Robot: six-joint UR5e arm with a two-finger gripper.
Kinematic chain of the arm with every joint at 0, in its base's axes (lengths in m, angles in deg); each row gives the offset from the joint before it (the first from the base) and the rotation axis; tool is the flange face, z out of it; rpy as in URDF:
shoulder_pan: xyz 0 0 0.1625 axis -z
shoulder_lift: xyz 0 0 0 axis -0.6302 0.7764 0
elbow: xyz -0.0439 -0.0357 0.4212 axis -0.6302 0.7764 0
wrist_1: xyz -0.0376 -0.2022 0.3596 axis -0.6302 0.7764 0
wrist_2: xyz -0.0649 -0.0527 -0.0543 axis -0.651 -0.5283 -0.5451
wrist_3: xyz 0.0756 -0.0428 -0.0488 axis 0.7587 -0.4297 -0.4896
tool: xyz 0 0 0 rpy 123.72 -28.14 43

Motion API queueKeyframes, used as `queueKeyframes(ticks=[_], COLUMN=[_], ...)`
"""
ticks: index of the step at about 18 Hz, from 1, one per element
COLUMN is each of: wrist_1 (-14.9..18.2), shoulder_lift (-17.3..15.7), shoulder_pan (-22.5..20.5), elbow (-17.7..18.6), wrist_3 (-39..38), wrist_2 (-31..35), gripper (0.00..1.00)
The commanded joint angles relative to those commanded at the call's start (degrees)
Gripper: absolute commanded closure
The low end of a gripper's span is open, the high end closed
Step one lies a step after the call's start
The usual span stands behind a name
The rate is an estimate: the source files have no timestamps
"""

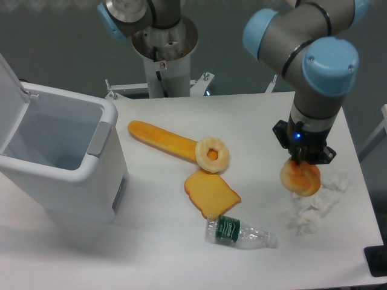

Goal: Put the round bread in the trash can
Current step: 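Lift the held round orange bun and carry it toward the trash can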

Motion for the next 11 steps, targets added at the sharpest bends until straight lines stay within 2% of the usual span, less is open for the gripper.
queueKeyframes(ticks=[4,6,11], wrist_1=[1.23,3.07,3.16], shoulder_lift=[-3.78,-6.59,-15.46], shoulder_pan=[1.76,3.07,7.73], elbow=[0.09,0.52,5.53], wrist_3=[-5.26,-7.12,-14.59], wrist_2=[-3.15,-4.56,-11.76], gripper=[1.00,1.00,1.00])
